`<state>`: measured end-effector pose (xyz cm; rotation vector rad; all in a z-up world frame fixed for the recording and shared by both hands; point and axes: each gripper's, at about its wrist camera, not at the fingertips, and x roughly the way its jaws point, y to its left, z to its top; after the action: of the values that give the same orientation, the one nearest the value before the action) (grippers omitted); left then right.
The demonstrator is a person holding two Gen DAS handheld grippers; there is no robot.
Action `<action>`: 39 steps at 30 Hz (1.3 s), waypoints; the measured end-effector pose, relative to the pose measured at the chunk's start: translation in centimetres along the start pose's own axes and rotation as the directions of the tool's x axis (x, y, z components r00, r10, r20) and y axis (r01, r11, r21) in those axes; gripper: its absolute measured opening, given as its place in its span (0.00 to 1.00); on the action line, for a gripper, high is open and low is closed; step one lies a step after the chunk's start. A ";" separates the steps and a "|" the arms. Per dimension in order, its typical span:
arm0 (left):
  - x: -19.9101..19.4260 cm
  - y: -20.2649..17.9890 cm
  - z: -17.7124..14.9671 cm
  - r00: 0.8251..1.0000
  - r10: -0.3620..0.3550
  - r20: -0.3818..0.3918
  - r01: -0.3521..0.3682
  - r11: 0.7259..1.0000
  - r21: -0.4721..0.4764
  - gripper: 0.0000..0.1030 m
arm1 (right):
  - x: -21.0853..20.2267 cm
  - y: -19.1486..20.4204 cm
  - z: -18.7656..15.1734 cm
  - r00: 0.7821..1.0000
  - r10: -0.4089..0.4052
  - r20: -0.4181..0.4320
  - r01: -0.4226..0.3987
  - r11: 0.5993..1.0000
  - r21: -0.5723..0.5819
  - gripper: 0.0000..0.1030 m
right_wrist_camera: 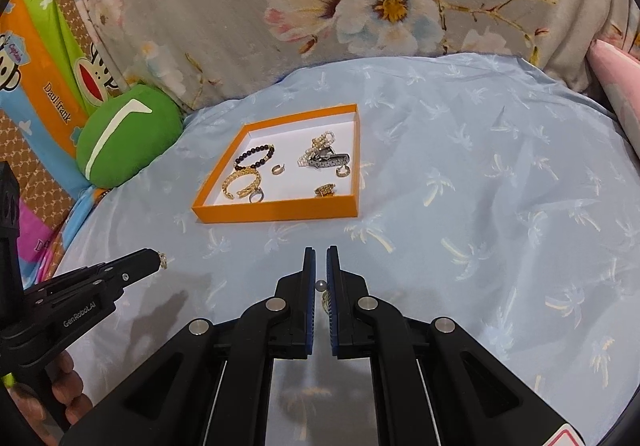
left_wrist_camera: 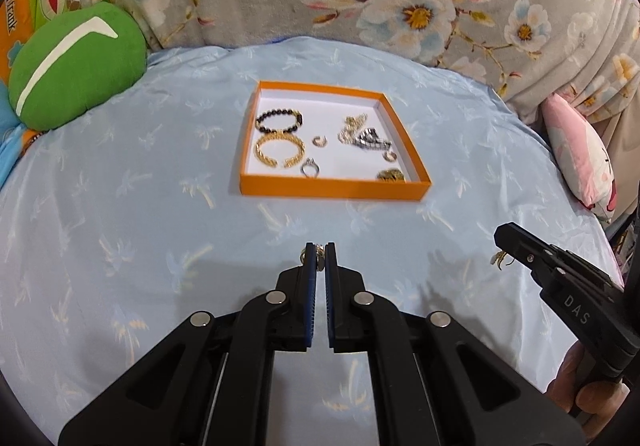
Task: Organize jewelry
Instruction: 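Carry both charm earrings into the orange box and open both tools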
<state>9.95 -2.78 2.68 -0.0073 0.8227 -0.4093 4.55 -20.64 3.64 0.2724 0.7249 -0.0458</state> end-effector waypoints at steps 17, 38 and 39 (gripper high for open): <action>9.3 -0.1 11.4 0.995 0.040 0.088 -0.043 0.999 0.033 0.03 | 11.0 2.0 10.0 0.999 0.028 0.017 -0.027 0.997 -0.070 0.05; 13.4 0.9 11.9 0.994 0.087 0.061 -0.087 0.996 0.005 0.24 | 13.5 1.4 9.3 1.000 0.020 -0.009 -0.020 0.998 -0.053 0.08; 13.1 0.8 11.8 0.994 0.086 0.063 -0.086 0.996 0.005 0.24 | 13.2 1.4 9.1 1.000 0.021 -0.009 -0.021 0.998 -0.051 0.09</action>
<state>26.60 -8.46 1.34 0.0227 0.7566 -0.3295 20.53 -20.93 1.78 0.2312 0.7307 -0.0058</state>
